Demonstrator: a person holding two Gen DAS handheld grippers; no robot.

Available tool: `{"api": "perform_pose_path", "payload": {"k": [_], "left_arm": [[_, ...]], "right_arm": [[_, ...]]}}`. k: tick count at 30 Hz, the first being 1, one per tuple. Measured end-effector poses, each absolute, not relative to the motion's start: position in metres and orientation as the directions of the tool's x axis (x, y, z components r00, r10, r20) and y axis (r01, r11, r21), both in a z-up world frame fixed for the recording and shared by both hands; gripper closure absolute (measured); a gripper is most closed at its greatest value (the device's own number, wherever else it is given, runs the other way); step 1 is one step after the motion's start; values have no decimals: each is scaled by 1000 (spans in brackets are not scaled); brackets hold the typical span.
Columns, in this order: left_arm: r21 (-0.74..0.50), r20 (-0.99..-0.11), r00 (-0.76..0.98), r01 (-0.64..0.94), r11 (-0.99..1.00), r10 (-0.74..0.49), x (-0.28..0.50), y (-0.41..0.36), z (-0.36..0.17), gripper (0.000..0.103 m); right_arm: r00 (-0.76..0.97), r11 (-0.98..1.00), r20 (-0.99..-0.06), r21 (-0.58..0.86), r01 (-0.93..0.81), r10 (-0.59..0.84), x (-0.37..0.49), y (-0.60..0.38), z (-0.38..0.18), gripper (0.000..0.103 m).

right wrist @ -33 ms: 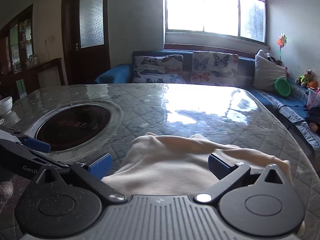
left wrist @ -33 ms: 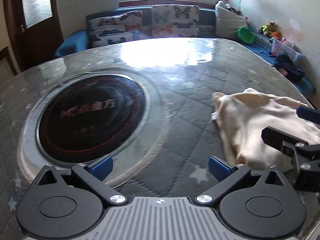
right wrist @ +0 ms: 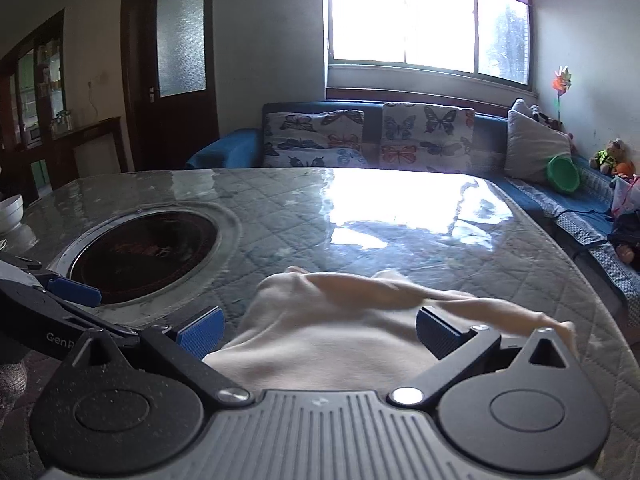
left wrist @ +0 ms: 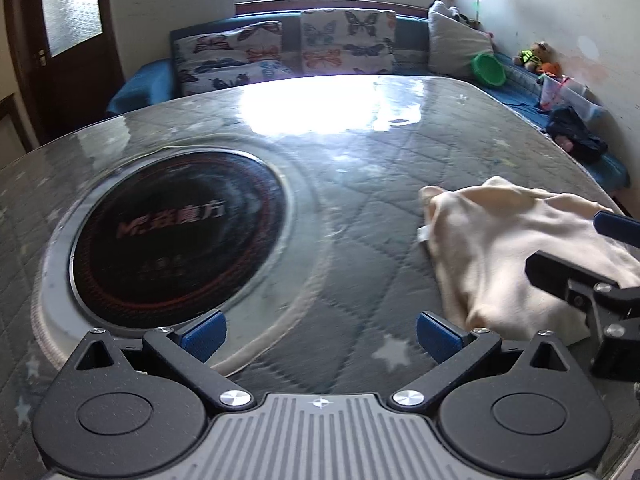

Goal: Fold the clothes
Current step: 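Grasp the cream garment edge with the right gripper while the left gripper grasps another edge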

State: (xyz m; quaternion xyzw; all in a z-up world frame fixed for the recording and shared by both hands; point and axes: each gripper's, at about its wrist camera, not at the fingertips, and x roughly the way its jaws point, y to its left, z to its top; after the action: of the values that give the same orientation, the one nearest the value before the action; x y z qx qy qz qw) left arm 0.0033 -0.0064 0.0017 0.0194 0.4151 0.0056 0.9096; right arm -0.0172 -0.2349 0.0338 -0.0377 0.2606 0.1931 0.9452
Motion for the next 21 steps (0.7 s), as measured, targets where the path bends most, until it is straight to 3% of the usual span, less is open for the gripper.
{"api": "perform_pose_path", "payload": {"k": [4,8,15,21], "left_arm": [[86,-776,629,33,996,46,10,-20,6,0],[-1,-784,619,71,997,-45,24,-18,9,0],[-22,-772,629,120,993,-93,52,-29,18,3],[-25,-772,622,177,984,-132,76,-40,14,22]], "right_arm": [[792,918,-493,39,-394,361,-18,-244,37,0],[823,937,-476,8,-349,310,-19,-250,48,0],[789,946,-556,-13,-323,262,20,-290,43,0],[758,949,-612,-40,-312,223,45,-317,31,0]]}}
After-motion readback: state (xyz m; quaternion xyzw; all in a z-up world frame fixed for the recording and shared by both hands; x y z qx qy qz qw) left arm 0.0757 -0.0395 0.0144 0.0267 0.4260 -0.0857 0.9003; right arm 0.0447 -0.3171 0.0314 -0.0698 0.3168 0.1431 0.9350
